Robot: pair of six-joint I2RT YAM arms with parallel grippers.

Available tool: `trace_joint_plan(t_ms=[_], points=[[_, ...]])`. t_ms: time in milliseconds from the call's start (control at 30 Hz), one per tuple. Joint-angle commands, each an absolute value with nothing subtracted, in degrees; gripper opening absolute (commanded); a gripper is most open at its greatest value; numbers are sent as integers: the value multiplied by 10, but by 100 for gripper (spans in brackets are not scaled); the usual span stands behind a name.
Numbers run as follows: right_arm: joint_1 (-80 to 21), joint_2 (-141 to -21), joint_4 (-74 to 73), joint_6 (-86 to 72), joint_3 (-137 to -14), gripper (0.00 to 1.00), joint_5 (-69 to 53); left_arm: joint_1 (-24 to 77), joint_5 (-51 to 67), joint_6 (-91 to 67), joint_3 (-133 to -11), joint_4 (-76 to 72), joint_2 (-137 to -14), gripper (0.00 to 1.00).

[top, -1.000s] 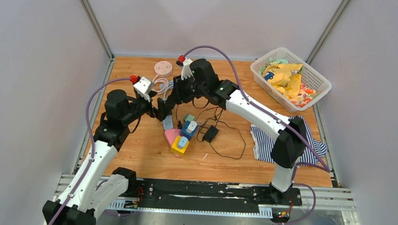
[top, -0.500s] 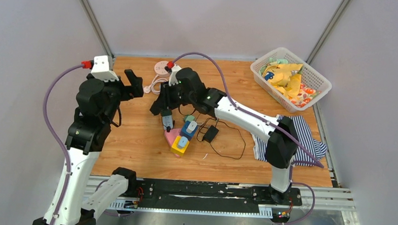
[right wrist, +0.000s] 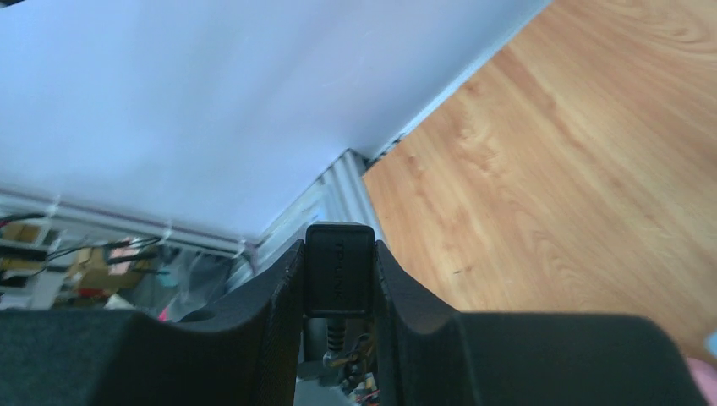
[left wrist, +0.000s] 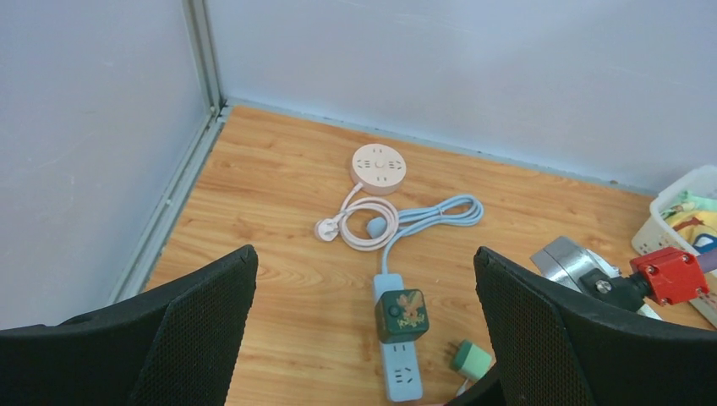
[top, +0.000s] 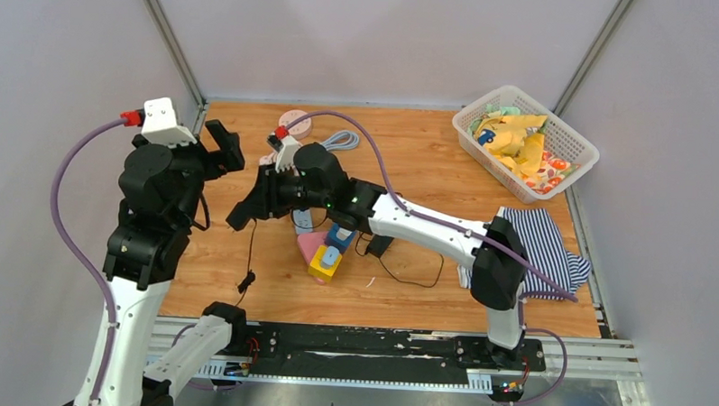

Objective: Insert the plug
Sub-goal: Insert the plug into the socket.

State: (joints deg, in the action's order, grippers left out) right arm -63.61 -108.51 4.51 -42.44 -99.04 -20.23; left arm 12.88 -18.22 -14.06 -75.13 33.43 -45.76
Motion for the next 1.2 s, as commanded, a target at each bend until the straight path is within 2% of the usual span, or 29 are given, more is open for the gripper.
trace_joint_plan(t_ms=[0, 167, 333, 567, 767, 1000, 1167], points=[[-631, -1124, 16, -370, -985, 0, -103, 129, -213, -142, -714, 339, -456, 100], [-628, -1164, -49, -296, -977, 0, 27, 129, -114, -224, -604, 288, -447, 100], [-626, -1192, -84, -258, -991, 0, 86, 120, -99, -252, -576, 285, -477, 100], [-615, -1201, -104, -237, -991, 0, 127, 21, 20, -344, -516, 239, -516, 100], [-599, -1204, -131, -235, -996, 0, 136, -36, -52, -400, -466, 221, -534, 100], [-595, -1215, -157, -243, -1009, 0, 131, -63, -18, -413, -405, 179, -520, 100], [-595, -1224, -167, -253, -1017, 0, 125, -63, -48, -414, -406, 200, -521, 100]])
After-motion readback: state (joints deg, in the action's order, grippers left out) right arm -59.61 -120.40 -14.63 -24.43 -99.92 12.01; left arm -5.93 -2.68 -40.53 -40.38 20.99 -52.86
